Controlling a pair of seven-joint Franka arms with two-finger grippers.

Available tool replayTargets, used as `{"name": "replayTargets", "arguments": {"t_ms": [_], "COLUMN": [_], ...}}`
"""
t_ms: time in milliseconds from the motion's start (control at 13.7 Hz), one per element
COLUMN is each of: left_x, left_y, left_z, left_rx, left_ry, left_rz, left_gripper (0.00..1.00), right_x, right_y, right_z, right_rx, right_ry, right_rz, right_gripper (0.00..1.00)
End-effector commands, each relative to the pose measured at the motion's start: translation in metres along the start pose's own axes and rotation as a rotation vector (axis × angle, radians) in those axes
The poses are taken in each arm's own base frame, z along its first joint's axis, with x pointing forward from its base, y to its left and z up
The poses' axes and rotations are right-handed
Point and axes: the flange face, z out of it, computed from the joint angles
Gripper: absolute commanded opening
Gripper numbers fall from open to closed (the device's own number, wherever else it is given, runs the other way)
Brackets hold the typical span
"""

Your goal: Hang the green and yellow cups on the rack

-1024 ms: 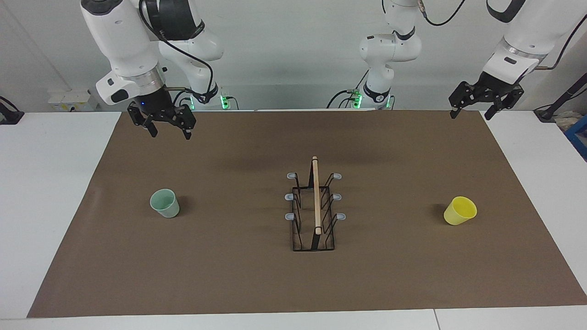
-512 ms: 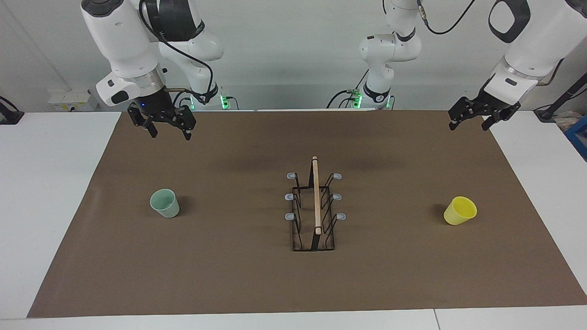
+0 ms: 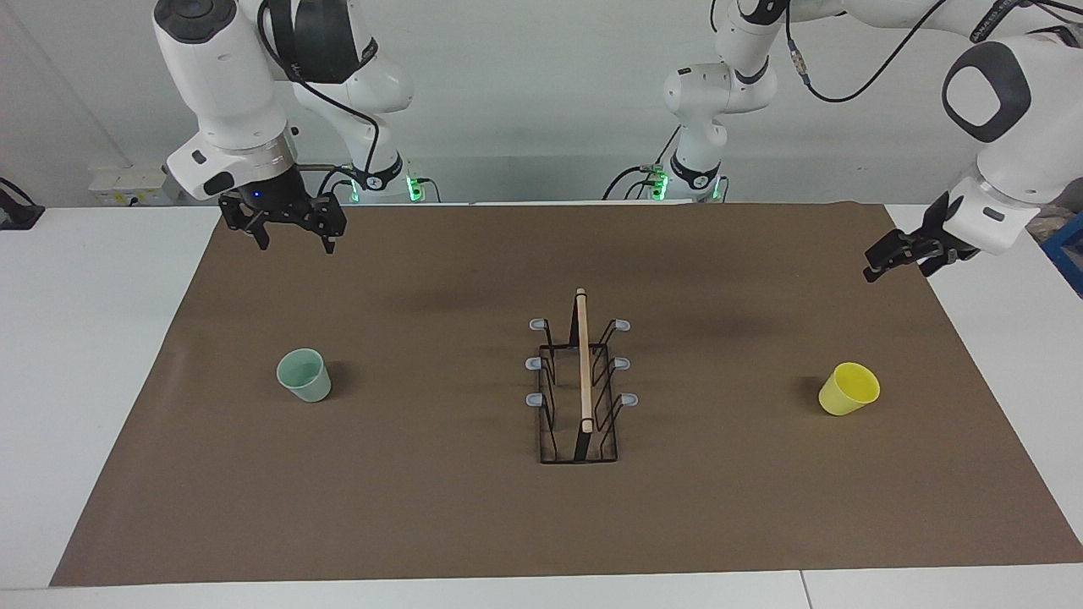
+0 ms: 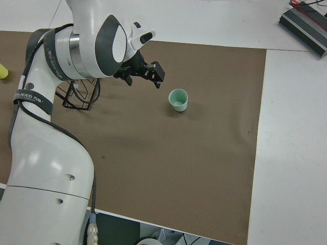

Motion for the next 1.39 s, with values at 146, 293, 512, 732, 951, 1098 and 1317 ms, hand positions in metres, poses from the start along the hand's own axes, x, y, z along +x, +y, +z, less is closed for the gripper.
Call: {"name": "replayTargets", "arguments": {"t_ms": [146, 293, 512, 732, 951, 1098, 1317], "left_x": [0.035, 0.046, 0.069, 0.088, 0.104, 0.107, 0.11], "left_y": [-0.027, -0.042, -0.05, -0.083, -0.092, -0.102, -0.132], "left_z": [0.024, 0.043, 0.079, 0.113, 0.148, 0.145, 0.171], "left_rx": [-0.077, -0.122, -0.149, -0.265, -0.316, -0.4, -0.467], "left_ry": [0.021, 0.006, -0.041, -0.095, -0.143, -0.146, -0.212], "left_rz": [-0.232, -0.366, -0.581, -0.814, -1.074, -1.205, -1.406], "left_gripper": [1.0, 1.0, 1.0, 1.0, 1.0, 1.0, 1.0], "right_x": [-0.002, 0.002, 0.006, 0.005, 0.018, 0.026, 0.028], "right_y": [0.042, 0.042, 0.043, 0.031, -0.005, -0.017, -0.015], "right_z": [0.018, 0.023, 0.028, 0.041, 0.076, 0.097, 0.112], "right_rx": [-0.06, -0.144, -0.207, -0.294, -0.42, -0.451, -0.493], "right_ry": [-0.038, -0.042, -0.051, -0.108, -0.24, -0.33, -0.425], "right_rz": [-0.211, -0.336, -0.5, -0.687, -0.953, -1.123, -1.282], "right_gripper": [1.0, 1.0, 1.0, 1.0, 1.0, 1.0, 1.0]}}
